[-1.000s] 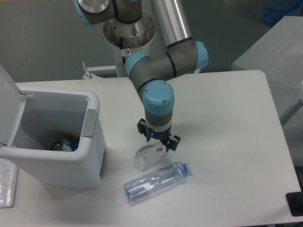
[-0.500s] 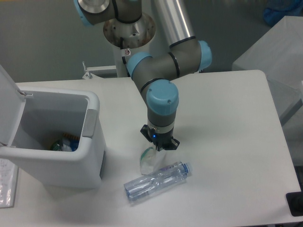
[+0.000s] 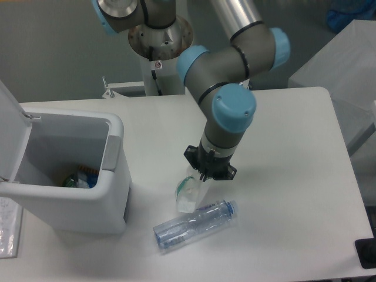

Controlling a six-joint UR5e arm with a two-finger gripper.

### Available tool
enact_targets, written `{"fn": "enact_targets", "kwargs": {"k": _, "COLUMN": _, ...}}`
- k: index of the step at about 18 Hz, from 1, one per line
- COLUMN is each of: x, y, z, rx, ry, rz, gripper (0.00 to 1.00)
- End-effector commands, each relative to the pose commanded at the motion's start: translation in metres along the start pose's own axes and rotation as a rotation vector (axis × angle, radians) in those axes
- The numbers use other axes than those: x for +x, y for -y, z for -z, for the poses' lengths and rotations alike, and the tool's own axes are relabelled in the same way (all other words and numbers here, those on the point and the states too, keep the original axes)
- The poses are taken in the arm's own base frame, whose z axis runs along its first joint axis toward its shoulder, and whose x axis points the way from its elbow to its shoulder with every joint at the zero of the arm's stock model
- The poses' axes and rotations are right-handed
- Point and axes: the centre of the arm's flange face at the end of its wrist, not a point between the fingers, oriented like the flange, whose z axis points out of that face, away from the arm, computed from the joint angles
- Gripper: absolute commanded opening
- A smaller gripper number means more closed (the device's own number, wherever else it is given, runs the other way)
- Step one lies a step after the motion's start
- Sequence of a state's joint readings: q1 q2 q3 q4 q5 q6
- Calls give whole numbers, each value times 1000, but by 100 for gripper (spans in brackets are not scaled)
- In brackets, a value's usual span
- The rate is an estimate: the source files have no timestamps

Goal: Place the trash in the trash can
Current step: 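Lift the tissue packet and carry it over the white bin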

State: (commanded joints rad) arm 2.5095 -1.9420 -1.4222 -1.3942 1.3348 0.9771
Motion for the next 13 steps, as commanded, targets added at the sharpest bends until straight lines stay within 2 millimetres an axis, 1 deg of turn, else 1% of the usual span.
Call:
{"fn": "enact_targets", "kwargs": {"k": 2, "x": 0, "y": 9, "z": 25, "rx": 64, "ry": -16, "rz": 3, "gripper": 0}}
{"fn": "enact_targets", "kwargs": {"k": 4, "x": 5, "y": 20, "z": 51, "rx": 133, "ry": -22, "rz": -3, "gripper": 0}}
{"fn": "enact_targets", "kwargs": {"k": 6, "x": 16, "y": 27, "z": 77, "rx": 200, "ry": -30, "rz": -8, "gripper": 0}}
{"fn": "enact_targets", "kwargs": {"k": 9, "x": 38, "y": 32, "z": 110, "rx": 304, "ry": -45, "rz": -24, "gripper": 0}}
{"fn": "enact_targets", "kwargs": {"k": 11, "x": 50, "y": 34, "z": 127, "rx": 367, "ry": -61, "rz": -10, "gripper": 0}}
{"fn": "enact_targets", "kwargs": {"k": 13, "x": 58, "y": 36, "z": 139, "rx": 407, "ry": -71, "rz": 1, "gripper": 0}}
